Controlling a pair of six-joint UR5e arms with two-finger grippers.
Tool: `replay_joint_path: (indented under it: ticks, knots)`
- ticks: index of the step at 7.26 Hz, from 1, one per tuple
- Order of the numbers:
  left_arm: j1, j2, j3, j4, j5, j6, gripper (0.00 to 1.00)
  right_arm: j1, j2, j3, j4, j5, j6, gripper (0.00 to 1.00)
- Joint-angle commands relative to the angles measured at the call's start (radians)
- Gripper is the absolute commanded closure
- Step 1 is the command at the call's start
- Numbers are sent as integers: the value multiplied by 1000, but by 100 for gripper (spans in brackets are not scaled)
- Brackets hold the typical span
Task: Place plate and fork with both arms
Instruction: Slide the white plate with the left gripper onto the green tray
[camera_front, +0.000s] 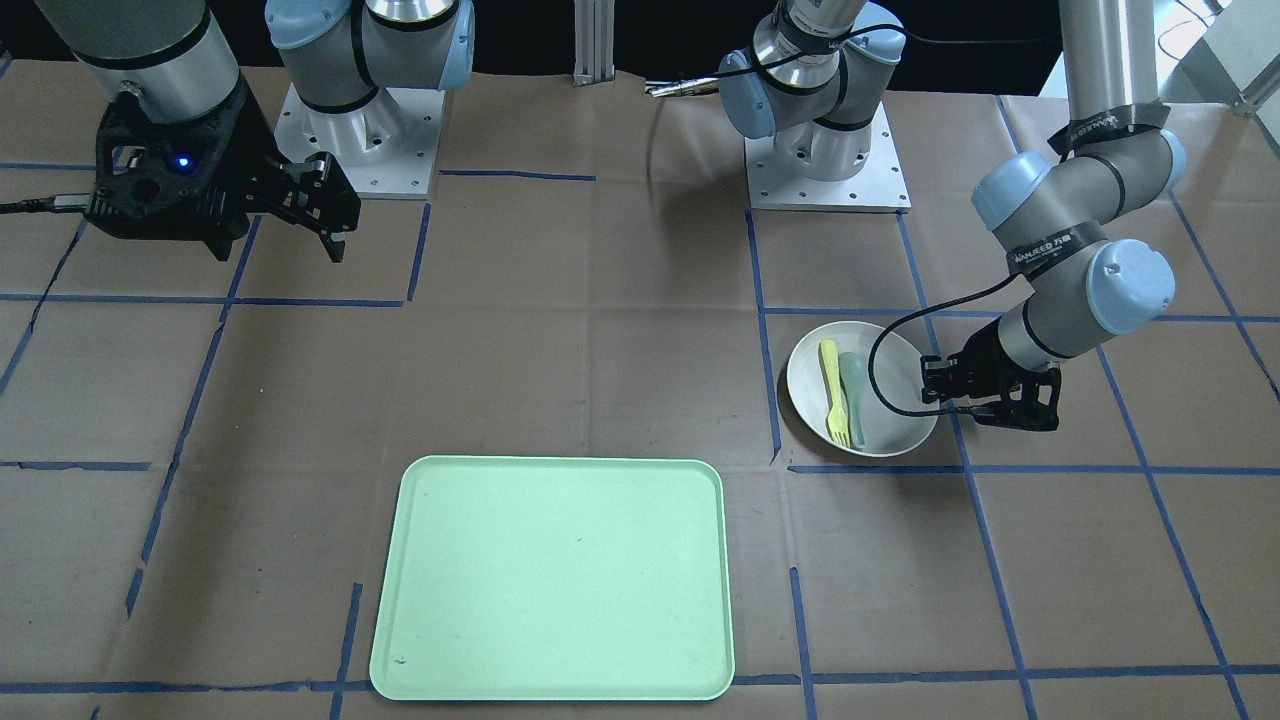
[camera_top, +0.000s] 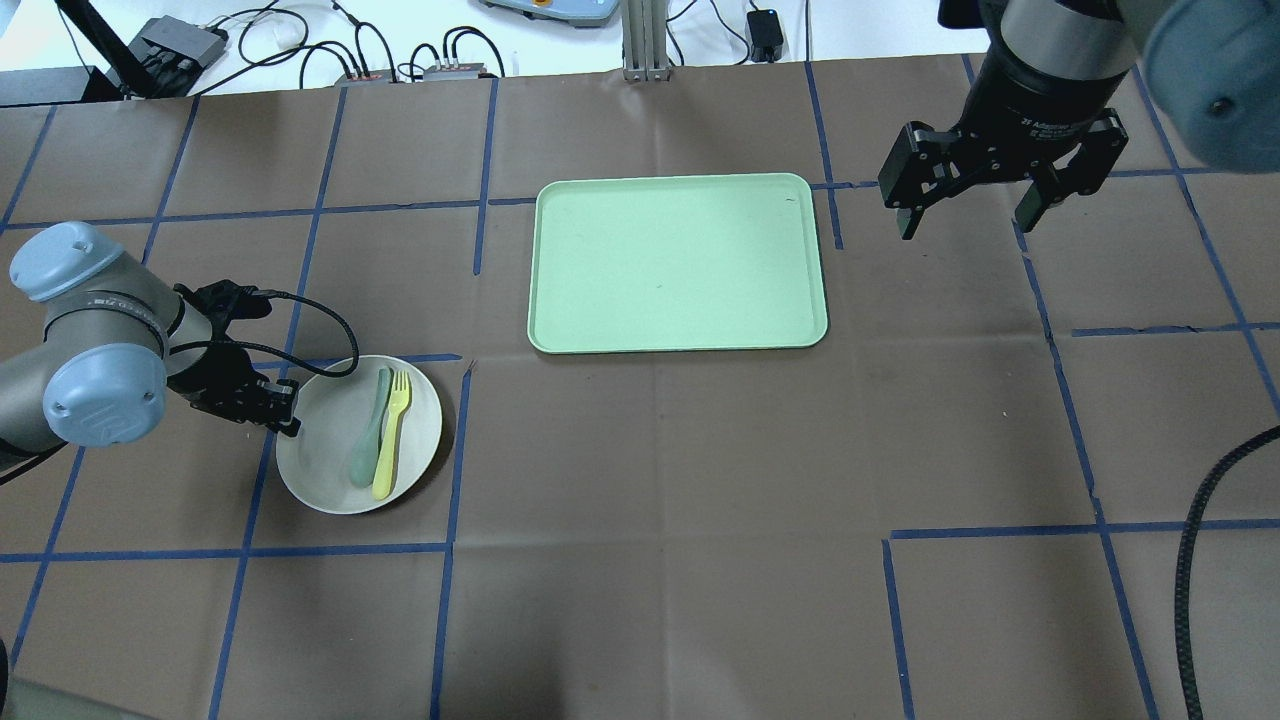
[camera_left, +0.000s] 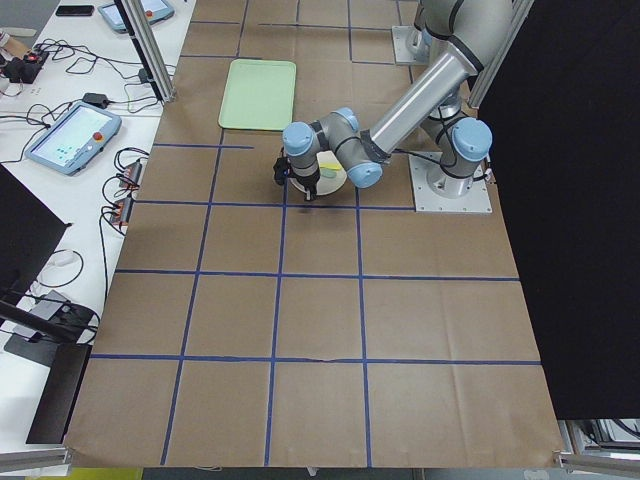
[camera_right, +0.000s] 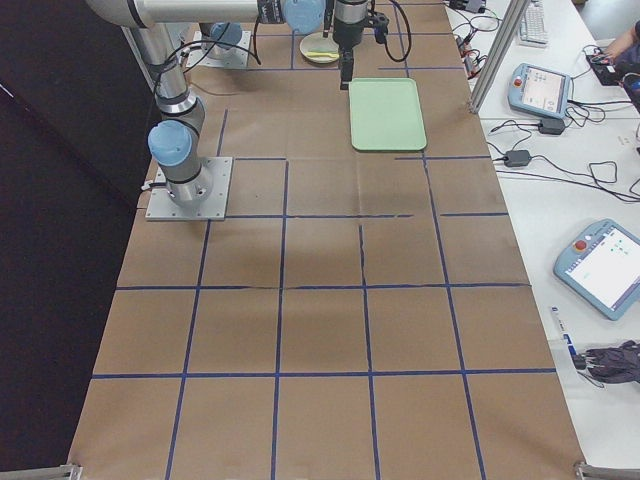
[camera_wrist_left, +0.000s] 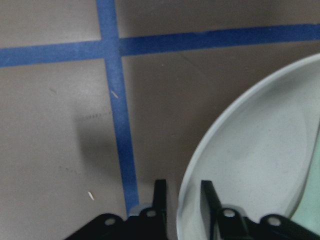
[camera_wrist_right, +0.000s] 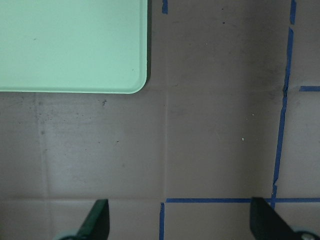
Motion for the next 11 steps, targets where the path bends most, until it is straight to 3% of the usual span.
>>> replay_joint_path:
  ticks: [1,2,8,11]
  knots:
    - [2,8,1,0,-1,7,89,0,0,0,0,0,0,0]
    - [0,13,4,0,-4,13,90,0,0,1,0,0,0,0]
    - [-20,60,12,-5,-258,-88,92,0,0,1,0,0,0,0]
    - [-120,39,89,-14,-266,-221,92,0,0,1,0,0,0,0]
